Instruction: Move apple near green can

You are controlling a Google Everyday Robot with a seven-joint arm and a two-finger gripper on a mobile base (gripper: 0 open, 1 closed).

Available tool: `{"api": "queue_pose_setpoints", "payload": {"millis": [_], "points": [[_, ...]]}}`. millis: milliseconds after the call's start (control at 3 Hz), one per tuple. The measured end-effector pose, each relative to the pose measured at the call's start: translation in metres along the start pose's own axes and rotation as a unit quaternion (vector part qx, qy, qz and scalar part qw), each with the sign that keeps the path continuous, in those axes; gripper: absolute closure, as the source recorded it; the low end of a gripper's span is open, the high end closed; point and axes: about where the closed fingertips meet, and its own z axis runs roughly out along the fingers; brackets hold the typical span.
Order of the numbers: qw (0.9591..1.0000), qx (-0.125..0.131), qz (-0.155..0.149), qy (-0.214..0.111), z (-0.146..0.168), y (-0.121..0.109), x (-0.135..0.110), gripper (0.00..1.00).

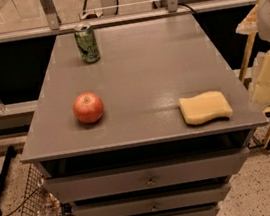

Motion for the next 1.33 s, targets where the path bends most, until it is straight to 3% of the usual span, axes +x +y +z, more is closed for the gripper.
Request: {"api": "queue_pose_setpoints", "payload": {"millis": [333,667,1000,1333], "points": [[1.0,0.0,0.0,0.0,0.0,0.0,0.0,0.0],[0.9989,-0.003,0.002,-0.046,0.015,0.004,-0.018,0.0],[0.9906,-0.026,0.02,-0.133,0.048,0.012,-0.05,0.0],[0.9869,-0.028,0.024,-0.157,0.042,0.014,-0.062,0.0]]}}
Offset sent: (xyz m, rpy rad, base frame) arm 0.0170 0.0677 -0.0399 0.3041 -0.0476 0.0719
